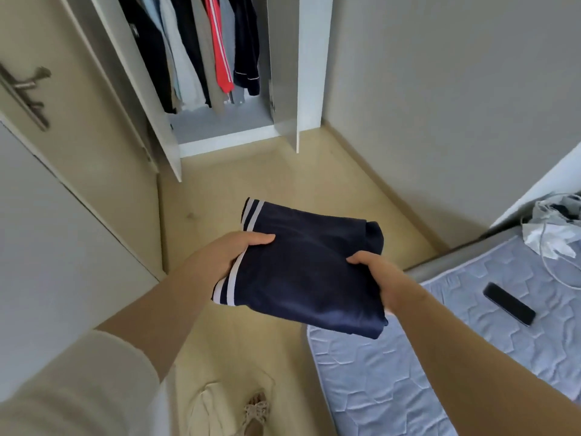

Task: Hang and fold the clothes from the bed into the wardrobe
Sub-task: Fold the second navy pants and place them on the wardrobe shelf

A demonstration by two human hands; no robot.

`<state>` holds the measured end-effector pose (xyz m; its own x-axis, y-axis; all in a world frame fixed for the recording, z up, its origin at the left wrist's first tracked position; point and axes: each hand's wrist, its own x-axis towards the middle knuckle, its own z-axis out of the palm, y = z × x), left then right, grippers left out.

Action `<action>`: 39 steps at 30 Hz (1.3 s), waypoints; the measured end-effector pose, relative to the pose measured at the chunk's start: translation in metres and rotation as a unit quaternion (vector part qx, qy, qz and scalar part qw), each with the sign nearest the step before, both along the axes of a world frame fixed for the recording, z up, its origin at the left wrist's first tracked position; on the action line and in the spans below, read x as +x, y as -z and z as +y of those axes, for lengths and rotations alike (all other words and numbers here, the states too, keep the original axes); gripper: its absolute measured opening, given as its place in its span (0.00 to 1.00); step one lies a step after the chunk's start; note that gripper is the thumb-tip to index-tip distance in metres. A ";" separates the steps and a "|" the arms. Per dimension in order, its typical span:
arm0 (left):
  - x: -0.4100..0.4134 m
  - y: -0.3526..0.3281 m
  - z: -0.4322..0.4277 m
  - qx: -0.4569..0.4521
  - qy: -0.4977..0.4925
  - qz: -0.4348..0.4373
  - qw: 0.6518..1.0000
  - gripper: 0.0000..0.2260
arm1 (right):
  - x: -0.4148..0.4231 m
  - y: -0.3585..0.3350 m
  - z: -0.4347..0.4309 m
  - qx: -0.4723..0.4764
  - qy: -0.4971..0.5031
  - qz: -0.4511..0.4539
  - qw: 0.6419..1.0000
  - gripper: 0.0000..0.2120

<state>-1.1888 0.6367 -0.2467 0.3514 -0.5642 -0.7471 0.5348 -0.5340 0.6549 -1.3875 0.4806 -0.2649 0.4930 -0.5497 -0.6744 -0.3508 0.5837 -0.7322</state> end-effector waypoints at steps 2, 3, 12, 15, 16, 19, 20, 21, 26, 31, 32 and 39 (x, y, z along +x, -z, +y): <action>0.040 -0.002 0.010 0.006 -0.017 -0.010 1.000 0.14 | 0.046 -0.002 0.005 -0.004 -0.021 0.007 1.000 0.09; 0.059 -0.004 0.015 0.007 -0.026 -0.015 1.000 0.14 | 0.068 -0.003 0.008 -0.005 -0.029 0.009 1.000 0.09; 0.185 -0.025 0.031 -0.016 -0.077 -0.062 0.995 0.15 | 0.214 -0.021 0.006 -0.015 -0.092 0.009 0.996 0.14; 0.219 -0.030 0.030 -0.028 -0.102 -0.052 0.993 0.14 | 0.257 -0.030 -0.003 -0.022 -0.109 0.005 0.994 0.14; 0.230 -0.030 0.029 -0.030 -0.111 -0.050 0.992 0.14 | 0.271 -0.032 -0.005 -0.024 -0.117 0.005 0.993 0.14; 0.268 -0.030 0.019 -0.032 -0.130 -0.057 0.989 0.16 | 0.314 -0.035 -0.019 -0.017 -0.138 -0.003 0.990 0.16; 0.283 -0.031 0.013 -0.034 -0.136 -0.062 0.988 0.16 | 0.331 -0.037 -0.028 -0.018 -0.147 -0.009 0.989 0.16; 0.300 -0.033 0.004 -0.034 -0.141 -0.068 0.987 0.17 | 0.349 -0.039 -0.038 -0.021 -0.155 -0.015 0.988 0.16; 0.388 -0.054 -0.066 -0.036 -0.161 -0.101 0.981 0.20 | 0.443 -0.057 -0.107 -0.036 -0.150 -0.037 0.987 0.08; 0.482 -0.083 -0.142 -0.078 -0.176 -0.096 0.977 0.14 | 0.543 -0.096 -0.190 -0.054 -0.158 -0.060 0.984 0.08; 0.500 -0.091 -0.153 -0.090 -0.179 -0.099 0.975 0.13 | 0.563 -0.105 -0.204 -0.061 -0.162 -0.066 0.983 0.09; 0.607 -0.130 -0.192 -0.120 -0.214 -0.126 0.961 0.17 | 0.686 -0.154 -0.258 -0.087 -0.205 -0.090 0.971 0.10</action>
